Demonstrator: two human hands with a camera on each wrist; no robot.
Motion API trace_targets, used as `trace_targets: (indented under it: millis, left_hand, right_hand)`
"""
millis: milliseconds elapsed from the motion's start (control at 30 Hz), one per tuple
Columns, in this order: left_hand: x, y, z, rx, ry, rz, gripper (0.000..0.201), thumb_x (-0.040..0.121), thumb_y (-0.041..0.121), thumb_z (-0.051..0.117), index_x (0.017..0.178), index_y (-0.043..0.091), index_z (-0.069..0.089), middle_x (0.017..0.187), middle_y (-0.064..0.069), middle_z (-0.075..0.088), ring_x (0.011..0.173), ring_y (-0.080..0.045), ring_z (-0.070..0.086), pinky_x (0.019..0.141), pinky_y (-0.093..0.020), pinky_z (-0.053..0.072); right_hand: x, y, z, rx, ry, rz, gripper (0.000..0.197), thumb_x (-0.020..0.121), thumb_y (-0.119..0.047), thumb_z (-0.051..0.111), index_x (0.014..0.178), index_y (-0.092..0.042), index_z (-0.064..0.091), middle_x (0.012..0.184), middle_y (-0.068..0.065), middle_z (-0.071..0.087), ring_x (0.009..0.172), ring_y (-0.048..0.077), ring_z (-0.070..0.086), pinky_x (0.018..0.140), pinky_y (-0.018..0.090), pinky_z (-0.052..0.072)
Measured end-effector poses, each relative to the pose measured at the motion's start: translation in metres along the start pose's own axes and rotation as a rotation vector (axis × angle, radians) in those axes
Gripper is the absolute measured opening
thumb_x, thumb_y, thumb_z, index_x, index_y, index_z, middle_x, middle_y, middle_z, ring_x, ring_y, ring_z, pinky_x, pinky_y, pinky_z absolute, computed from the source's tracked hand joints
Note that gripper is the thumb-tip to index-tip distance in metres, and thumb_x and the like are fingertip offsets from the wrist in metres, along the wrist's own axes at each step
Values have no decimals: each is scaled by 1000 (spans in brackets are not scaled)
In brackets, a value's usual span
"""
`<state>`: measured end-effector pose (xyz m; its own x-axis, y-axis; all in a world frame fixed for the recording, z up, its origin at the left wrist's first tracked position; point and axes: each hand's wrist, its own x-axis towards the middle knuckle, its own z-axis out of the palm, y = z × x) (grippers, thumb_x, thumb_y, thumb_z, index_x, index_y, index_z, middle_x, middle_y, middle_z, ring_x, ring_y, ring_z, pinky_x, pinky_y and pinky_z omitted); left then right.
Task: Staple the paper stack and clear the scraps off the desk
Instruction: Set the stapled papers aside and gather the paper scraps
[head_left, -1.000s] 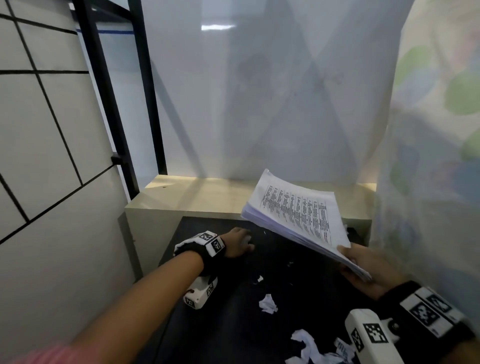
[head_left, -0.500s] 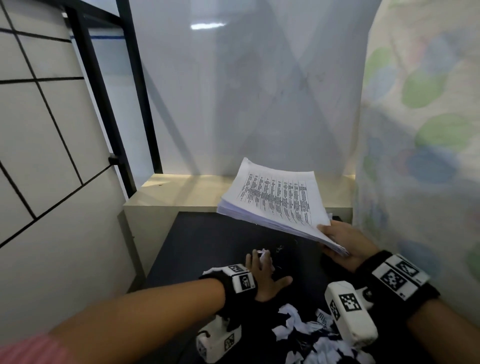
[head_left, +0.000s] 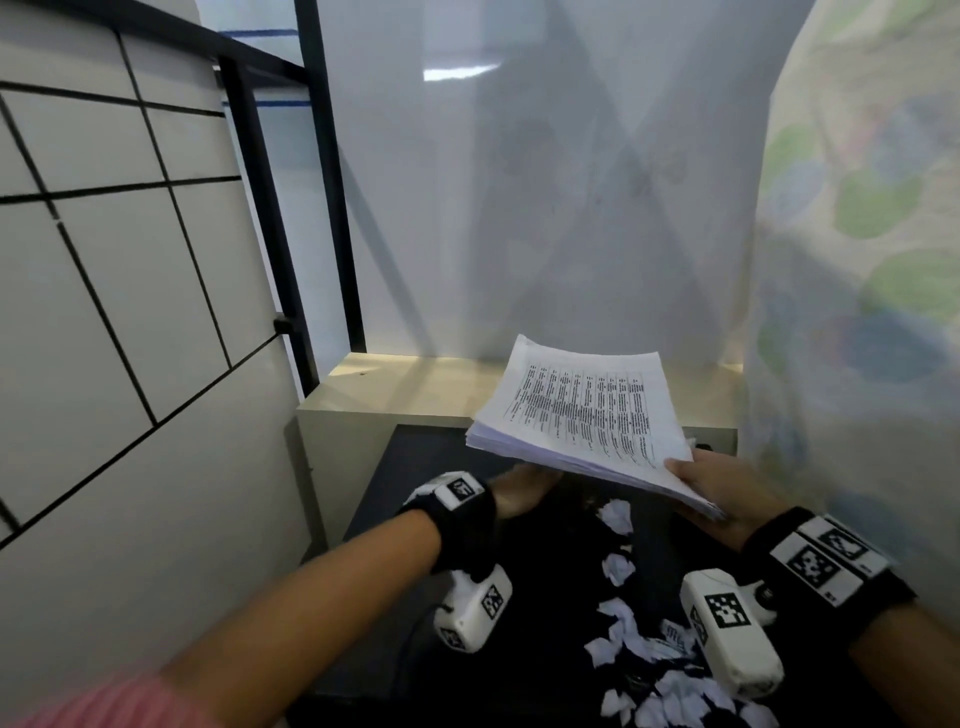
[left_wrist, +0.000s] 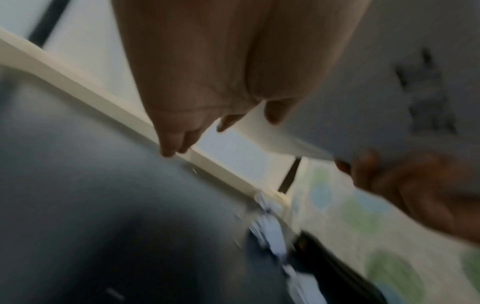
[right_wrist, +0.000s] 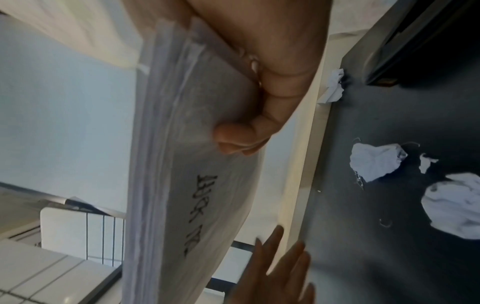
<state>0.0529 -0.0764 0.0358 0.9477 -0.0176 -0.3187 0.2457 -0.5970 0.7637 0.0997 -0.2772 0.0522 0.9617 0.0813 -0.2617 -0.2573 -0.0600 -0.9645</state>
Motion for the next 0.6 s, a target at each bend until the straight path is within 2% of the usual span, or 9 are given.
trace_targets:
  millis: [33, 100, 167, 267, 333, 400, 433, 500, 600]
  left_hand:
    - [-8, -8, -24, 2, 70, 16, 42, 103, 13, 32, 143, -1, 34, 150, -18, 35, 128, -22, 43, 101, -29, 38]
    - [-26, -27, -62, -175, 201, -18, 38, 101, 10, 37, 133, -9, 45, 135, -23, 52, 102, -19, 50, 73, -21, 45]
    - [-40, -49, -86, -394, 269, -72, 50, 103, 31, 28, 127, -7, 50, 111, -20, 63, 85, -23, 58, 62, -22, 47]
    - [-60, -71, -100, -466, 183, -136, 56, 99, 46, 28, 117, 0, 55, 99, -14, 66, 70, -15, 68, 54, -24, 54]
    - [-72, -84, -98, -295, 157, -138, 41, 96, 30, 50, 119, -4, 55, 102, -13, 68, 66, -7, 68, 65, -22, 57]
    - [-78, -98, -95, -136, 193, -114, 54, 84, 15, 68, 130, -1, 45, 129, -4, 57, 95, -10, 60, 94, -25, 48]
    - [-84, -102, -92, -97, 210, -115, 59, 83, 6, 68, 134, 1, 40, 130, 2, 49, 106, -10, 52, 97, -22, 40]
    - [-87, -113, -87, -46, 238, -109, 65, 83, -6, 63, 141, 1, 32, 138, -5, 47, 111, -10, 44, 95, -19, 35]
    - [-84, -130, -81, 50, 254, -155, 72, 85, 1, 64, 146, 4, 26, 147, -11, 41, 118, -14, 45, 101, -19, 32]
  right_hand:
    - [-2, 1, 5, -24, 6, -3, 34, 95, -2, 43, 126, 11, 46, 119, 25, 57, 68, 19, 53, 61, 31, 49]
    - [-8, 3, 21, -107, 19, -22, 26, 95, -1, 43, 118, 10, 51, 106, 20, 61, 70, 20, 51, 63, 27, 52]
    - [-15, 11, 40, -115, -26, -7, 25, 95, 3, 41, 117, 7, 52, 101, 16, 59, 67, 19, 52, 47, 15, 50]
    - [-20, 32, 70, -127, -114, 37, 29, 93, 6, 40, 119, 11, 53, 108, 17, 59, 85, 27, 59, 59, 24, 50]
    - [-24, 46, 87, -193, -133, 30, 28, 92, 6, 41, 116, 10, 55, 106, 16, 60, 93, 27, 58, 63, 23, 49]
    - [-26, 59, 101, -234, -152, 28, 27, 91, 6, 43, 114, 12, 56, 113, 22, 62, 96, 29, 59, 72, 31, 52]
    - [-28, 64, 106, -262, -158, 33, 27, 90, 6, 44, 113, 14, 57, 116, 25, 62, 95, 30, 59, 77, 35, 52]
    - [-31, 73, 114, -315, -166, 31, 25, 88, 6, 45, 106, 17, 59, 114, 26, 63, 90, 25, 57, 72, 32, 49]
    - [-30, 83, 119, -373, -186, 28, 19, 87, 2, 50, 75, 0, 64, 108, 26, 66, 88, 25, 60, 77, 33, 52]
